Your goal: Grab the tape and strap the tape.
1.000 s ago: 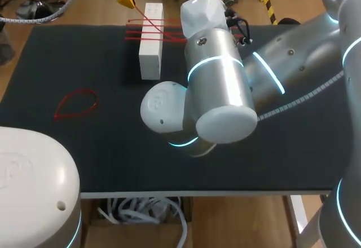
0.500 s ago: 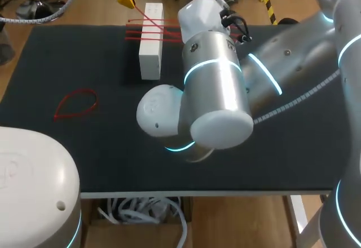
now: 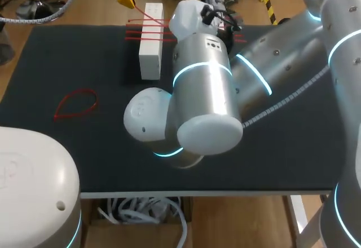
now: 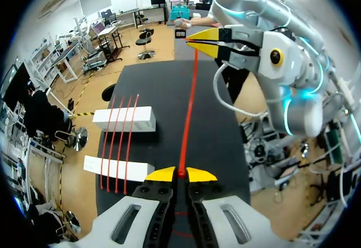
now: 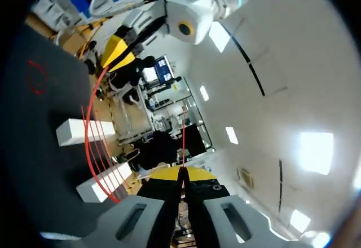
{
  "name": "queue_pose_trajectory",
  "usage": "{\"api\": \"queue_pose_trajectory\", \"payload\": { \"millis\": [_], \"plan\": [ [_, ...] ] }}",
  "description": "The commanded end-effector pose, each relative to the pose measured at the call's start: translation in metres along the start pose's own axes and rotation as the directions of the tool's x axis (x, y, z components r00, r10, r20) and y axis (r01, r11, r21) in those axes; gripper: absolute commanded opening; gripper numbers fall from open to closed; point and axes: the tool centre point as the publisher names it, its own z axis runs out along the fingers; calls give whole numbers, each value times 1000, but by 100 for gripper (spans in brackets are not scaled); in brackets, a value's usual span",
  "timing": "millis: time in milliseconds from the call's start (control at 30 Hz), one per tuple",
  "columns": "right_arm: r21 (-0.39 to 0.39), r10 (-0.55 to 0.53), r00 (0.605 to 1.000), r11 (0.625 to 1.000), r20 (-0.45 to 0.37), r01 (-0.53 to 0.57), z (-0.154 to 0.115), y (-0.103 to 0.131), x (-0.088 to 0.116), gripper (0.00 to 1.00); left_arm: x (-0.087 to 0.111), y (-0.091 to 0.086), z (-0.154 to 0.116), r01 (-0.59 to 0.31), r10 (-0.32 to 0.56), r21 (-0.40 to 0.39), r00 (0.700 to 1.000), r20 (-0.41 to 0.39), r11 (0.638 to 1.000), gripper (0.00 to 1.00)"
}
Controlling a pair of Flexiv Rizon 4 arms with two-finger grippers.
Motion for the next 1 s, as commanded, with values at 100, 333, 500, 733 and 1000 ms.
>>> {"api": "queue_pose_trajectory", "payload": {
  "millis": [100, 333, 500, 733, 1000],
  "plan": [
    [-53, -258, 966, 965, -2, 258, 4, 13, -9, 0, 0, -1, -1, 1, -1, -5, 1000, -1, 1000, 0],
    [-156, -506, 863, 852, -1, 499, 5, 26, -6, 0, 0, -1, -1, 1, -1, -5, 1000, -1, 1000, 0],
    [-188, -609, 794, 779, 0, 598, 5, 31, -6, 0, 0, -1, -1, 1, -1, -5, 1000, -1, 1000, 0],
    [-203, -724, 689, 676, -6, 708, 5, 37, -5, 0, 0, -1, -1, 1, -1, -5, 1000, -1, 1000, 0],
    [-200, -809, 587, 579, -23, 790, 5, 48, -4, 0, 0, -1, -1, 1, -1, -5, 1000, -1, 1000, 0]
  ]
}}
